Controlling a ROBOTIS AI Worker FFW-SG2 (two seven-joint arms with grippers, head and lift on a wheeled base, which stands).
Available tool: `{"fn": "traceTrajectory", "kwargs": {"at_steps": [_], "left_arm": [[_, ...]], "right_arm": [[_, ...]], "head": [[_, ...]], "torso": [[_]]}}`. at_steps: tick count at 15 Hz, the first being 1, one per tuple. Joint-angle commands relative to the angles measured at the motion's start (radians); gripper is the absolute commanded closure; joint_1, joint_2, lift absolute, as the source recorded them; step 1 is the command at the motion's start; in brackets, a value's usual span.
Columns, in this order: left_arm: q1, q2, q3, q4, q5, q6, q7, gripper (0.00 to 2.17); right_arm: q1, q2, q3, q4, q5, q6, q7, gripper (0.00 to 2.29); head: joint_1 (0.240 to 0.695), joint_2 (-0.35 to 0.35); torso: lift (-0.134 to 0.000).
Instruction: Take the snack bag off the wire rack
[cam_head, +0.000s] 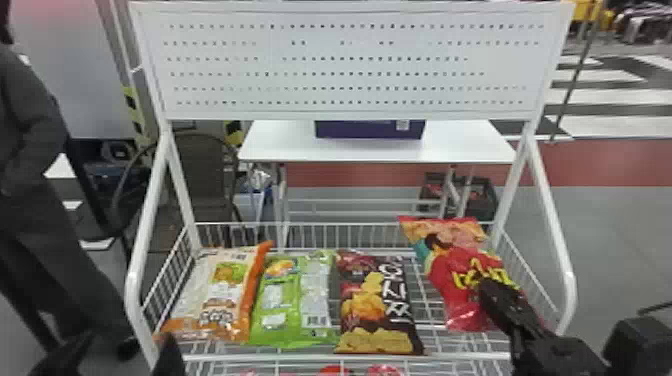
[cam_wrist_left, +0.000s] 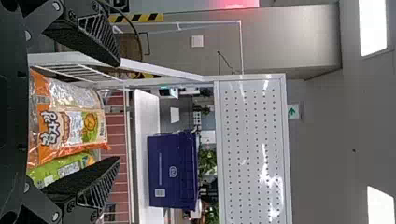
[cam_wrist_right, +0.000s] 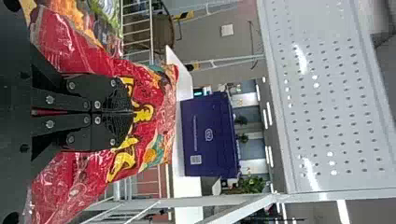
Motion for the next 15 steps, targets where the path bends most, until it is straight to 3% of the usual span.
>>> {"fn": "traceTrajectory", "kwargs": {"at_steps": [1, 7, 15], "left_arm": [[-0.002, 0.002, 0.000, 0.000, 0.000, 0.000, 0.000, 0.19], [-0.008, 0.015, 0.004, 0.003, 0.015, -0.006, 0.002, 0.19], [-0.008, 0.021, 0.020, 0.002, 0.032, -0.009, 0.003, 0.19]], "right_arm": [[0.116, -0.015, -0.030, -0.088, -0.008, -0.082, -0.003, 2.07], [0.372, -0.067, -0.174, -0.226, -0.032, -0.202, -0.014, 2.07], [0.434, -0.079, -0.206, -0.236, -0.032, -0.230, -0.031, 2.07]], "head": [[0.499, 0.000], [0.499, 0.000], [0.499, 0.000]], "torso": [[0.000], [0.000], [0.000]]}}
